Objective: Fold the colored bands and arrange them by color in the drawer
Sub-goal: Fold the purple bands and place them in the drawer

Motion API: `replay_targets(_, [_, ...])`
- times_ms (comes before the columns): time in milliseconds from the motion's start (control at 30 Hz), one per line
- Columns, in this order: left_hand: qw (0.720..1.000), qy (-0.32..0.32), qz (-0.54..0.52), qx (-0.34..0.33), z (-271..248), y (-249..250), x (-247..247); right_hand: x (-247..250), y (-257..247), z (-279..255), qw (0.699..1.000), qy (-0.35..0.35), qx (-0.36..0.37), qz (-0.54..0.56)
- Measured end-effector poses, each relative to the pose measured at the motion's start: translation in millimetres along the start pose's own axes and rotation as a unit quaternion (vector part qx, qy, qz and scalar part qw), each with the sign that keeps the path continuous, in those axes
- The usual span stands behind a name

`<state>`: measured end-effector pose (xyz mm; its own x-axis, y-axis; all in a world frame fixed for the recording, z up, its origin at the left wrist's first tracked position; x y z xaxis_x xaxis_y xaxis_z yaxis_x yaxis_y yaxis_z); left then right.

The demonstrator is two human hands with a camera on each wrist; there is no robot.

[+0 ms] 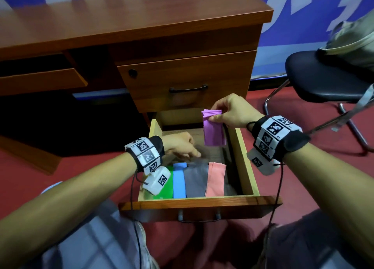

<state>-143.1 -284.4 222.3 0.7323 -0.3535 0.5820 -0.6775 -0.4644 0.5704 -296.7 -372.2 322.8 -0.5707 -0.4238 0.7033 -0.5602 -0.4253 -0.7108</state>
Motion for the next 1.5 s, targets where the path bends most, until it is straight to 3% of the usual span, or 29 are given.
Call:
replay_targets(100, [0.984,-0.04,0.163,-0.057,4.6,14.9,-16.3,6.8,9.0,2.2,0.996,0.03,0.006,-0.079])
replay_targets(167, [0.952,-0.037,0.278,-0.124,6.0,35.4,-28.1,12.2,15.3,2.9,0.994,0.039,-0.001,-0.102])
replay_targets(300, [0.851,-0.071,0.448,-0.265,10.1,63.8,-72.5,18.9,23.9,2.8,0.993,0.038,-0.015,-0.11])
replay_targets(367, [0.783,-0.107,0.519,-0.326,14.2,69.2,-98.8,19.7,23.6,3.3,0.994,0.035,-0.012,-0.107])
replay_targets(433, [0.708,-0.141,0.606,-0.334,27.2,66.2,-121.8,19.9,22.9,4.0,0.993,0.032,-0.004,-0.109])
replay_targets(467, [0.684,-0.151,0.631,-0.332,31.8,64.3,-130.0,19.4,22.6,4.5,0.993,0.028,-0.002,-0.112])
replay_targets(533, [0.66,-0.165,0.654,-0.331,37.9,61.8,-142.3,18.4,25.1,5.4,0.993,0.021,-0.006,-0.115])
replay_targets(667, [0.645,-0.15,0.678,-0.319,41.8,55.7,-144.0,15.6,27.0,6.4,0.993,0.008,-0.013,-0.117])
replay_targets(767, [0.651,-0.147,0.682,-0.299,44.3,48.5,-139.2,16.0,27.3,6.4,0.993,0.006,-0.013,-0.121])
replay_targets(833, [0.678,-0.139,0.659,-0.293,44.0,46.7,-134.7,14.9,27.5,6.7,0.993,0.005,-0.015,-0.118])
replay_targets(900, [0.734,-0.124,0.606,-0.281,42.7,48.5,-128.8,12.1,27.3,7.0,0.993,0.001,-0.014,-0.12])
replay_targets(1033, [0.903,-0.062,0.365,-0.215,45.1,54.4,-104.3,13.2,28.5,7.5,0.993,-0.002,-0.015,-0.121])
replay_targets(1167, [0.984,0.004,0.157,-0.089,59.4,39.4,-70.5,17.7,31.3,8.6,0.993,0.003,-0.019,-0.114])
replay_targets(1267, [0.994,0.047,0.005,-0.101,56.4,39.9,-45.0,15.7,31.7,10.1,0.995,-0.003,-0.021,-0.103])
replay_targets(1367, [0.979,0.008,-0.138,-0.151,42.4,43.5,-32.2,10.2,29.5,11.4,0.997,-0.032,-0.036,-0.066])
replay_targets(1500, [0.968,-0.007,-0.208,-0.142,25.7,25.2,-14.0,0.0,26.4,18.0,0.995,-0.065,-0.073,0.034])
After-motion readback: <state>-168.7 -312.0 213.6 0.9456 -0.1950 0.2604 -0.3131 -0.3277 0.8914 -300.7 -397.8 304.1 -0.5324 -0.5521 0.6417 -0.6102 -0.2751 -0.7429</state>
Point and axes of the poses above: each hand's wrist, its own z-axis towards the middle knuckle, its own x-axis out of the back of the hand, y = z × x, the point moved 6 cm from there along z, towards the middle knuckle, and after that the axes turned 1 degree about y, right-handed, at the moved point
